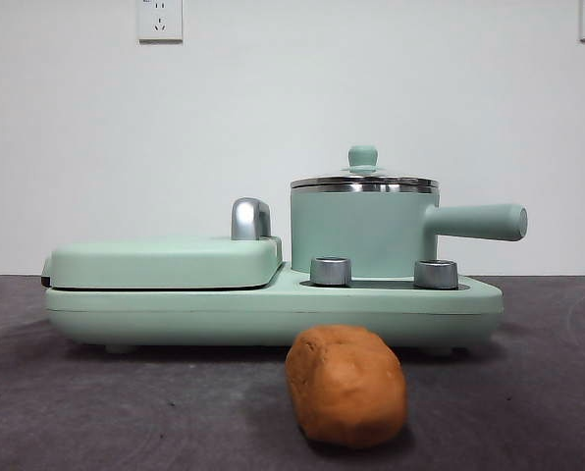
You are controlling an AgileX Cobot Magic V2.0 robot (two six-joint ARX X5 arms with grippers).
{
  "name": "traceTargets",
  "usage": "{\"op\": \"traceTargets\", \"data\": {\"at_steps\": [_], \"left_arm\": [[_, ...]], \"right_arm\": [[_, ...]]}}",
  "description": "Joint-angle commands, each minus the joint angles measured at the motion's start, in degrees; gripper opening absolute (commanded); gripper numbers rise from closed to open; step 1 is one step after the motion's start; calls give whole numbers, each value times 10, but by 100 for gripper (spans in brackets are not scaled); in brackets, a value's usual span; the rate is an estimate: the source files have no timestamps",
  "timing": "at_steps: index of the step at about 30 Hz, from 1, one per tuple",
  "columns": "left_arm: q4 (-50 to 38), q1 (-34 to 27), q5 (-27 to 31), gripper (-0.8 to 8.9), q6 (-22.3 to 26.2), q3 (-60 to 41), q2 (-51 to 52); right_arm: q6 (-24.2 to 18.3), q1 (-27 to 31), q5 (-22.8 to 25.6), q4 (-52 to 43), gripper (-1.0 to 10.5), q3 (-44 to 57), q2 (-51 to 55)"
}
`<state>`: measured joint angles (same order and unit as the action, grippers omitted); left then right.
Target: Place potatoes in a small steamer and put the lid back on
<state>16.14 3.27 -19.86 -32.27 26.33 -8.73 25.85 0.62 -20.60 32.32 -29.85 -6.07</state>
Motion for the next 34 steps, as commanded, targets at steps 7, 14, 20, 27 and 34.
{"op": "traceTargets", "data": {"at_steps": [7,14,20,27,34], "left_arm": [[92,1,-62,9,79,160,-134],[135,2,-200,9,138,207,-208],[141,14,-248,9,166,223,-240],[145,35,-248,132,203,228,-255],[144,40,-248,446,207,228,-263]], "right_arm": [[-78,-1,-103,38,14,-115,-85],[-188,-1,-194,97,14,-187,-181],[-247,-1,-230,106,15,-213,-225],[-252,-1,-229,115,16,-213,-231],[-249,-1,-229,115,368,-213,-230]]}}
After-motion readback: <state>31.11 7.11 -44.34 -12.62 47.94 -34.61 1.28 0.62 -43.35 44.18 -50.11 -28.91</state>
